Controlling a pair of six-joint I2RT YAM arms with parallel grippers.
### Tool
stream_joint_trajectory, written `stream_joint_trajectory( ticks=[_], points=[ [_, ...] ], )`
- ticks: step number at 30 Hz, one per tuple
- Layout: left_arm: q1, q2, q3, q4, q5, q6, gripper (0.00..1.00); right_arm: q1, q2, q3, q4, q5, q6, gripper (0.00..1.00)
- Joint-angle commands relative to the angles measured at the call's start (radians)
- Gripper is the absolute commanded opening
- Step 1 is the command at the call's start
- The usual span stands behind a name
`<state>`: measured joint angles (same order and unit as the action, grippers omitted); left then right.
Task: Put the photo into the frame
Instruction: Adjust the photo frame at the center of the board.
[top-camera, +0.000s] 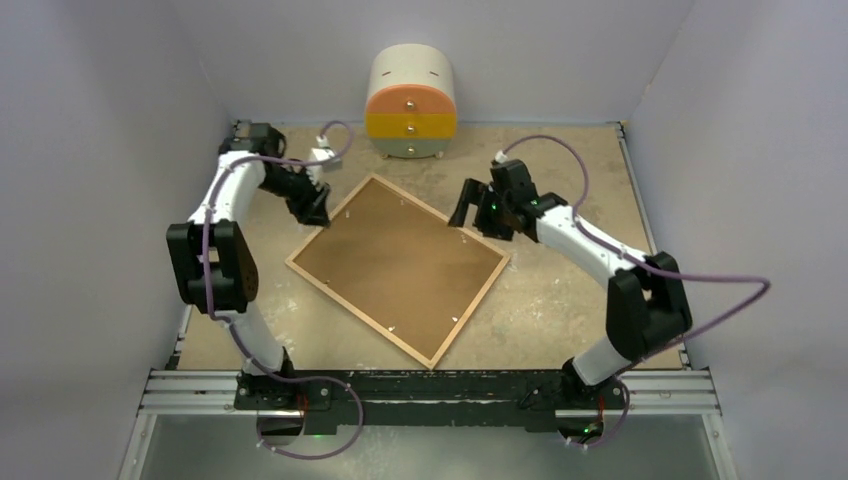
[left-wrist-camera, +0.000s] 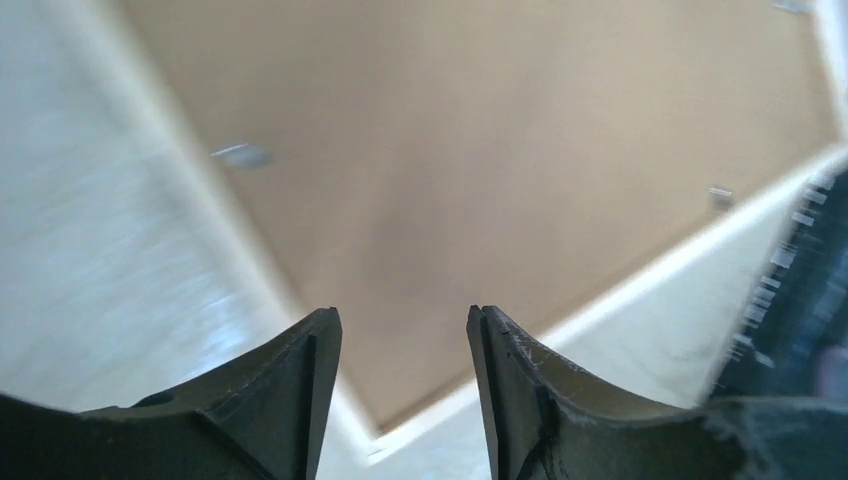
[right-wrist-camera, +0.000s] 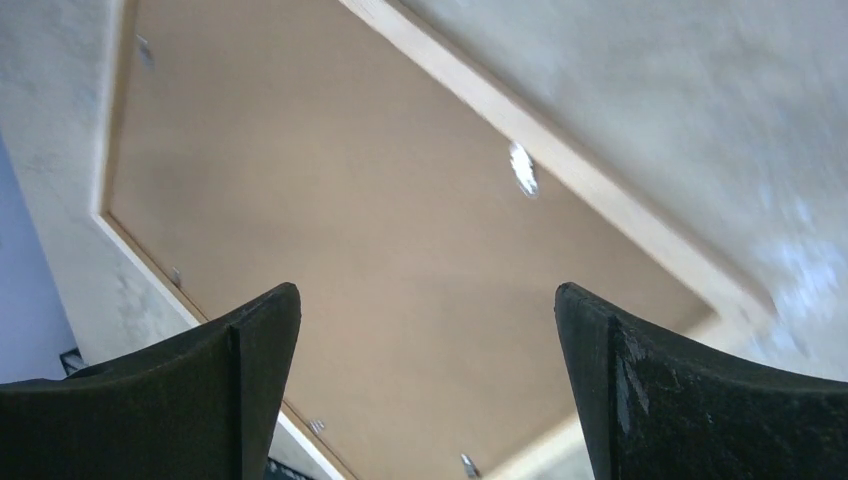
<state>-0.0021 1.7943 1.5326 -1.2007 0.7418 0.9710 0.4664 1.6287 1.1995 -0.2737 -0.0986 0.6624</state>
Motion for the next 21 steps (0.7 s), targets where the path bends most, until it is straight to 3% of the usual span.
stream_joint_trajectory(
  ticks=[1, 4, 7, 10, 21],
  points=[
    [0.189, 0.152, 0.128, 0.217, -0.126, -0.148, 0.51, -0.024, -0.169, -0.205, -0.067, -0.010, 0.054, 0.99],
    [0.250, 0.247, 0.164, 0.298, -0.180, -0.223, 0.44, -0.034, -0.266, -0.320, -0.076, -0.049, 0.069, 0.99],
    [0.254, 0.274, 0.078, 0.381, -0.230, -0.222, 0.42, -0.049, -0.332, -0.422, -0.063, -0.082, 0.092, 0.99],
    [0.250, 0.283, -0.003, 0.382, -0.195, -0.194, 0.41, -0.065, -0.362, -0.522, 0.010, -0.137, 0.136, 0.99],
    [0.174, 0.194, -0.314, 0.259, -0.137, 0.038, 0.42, -0.212, -0.191, -0.524, 0.222, -0.286, 0.158, 0.99]
  ],
)
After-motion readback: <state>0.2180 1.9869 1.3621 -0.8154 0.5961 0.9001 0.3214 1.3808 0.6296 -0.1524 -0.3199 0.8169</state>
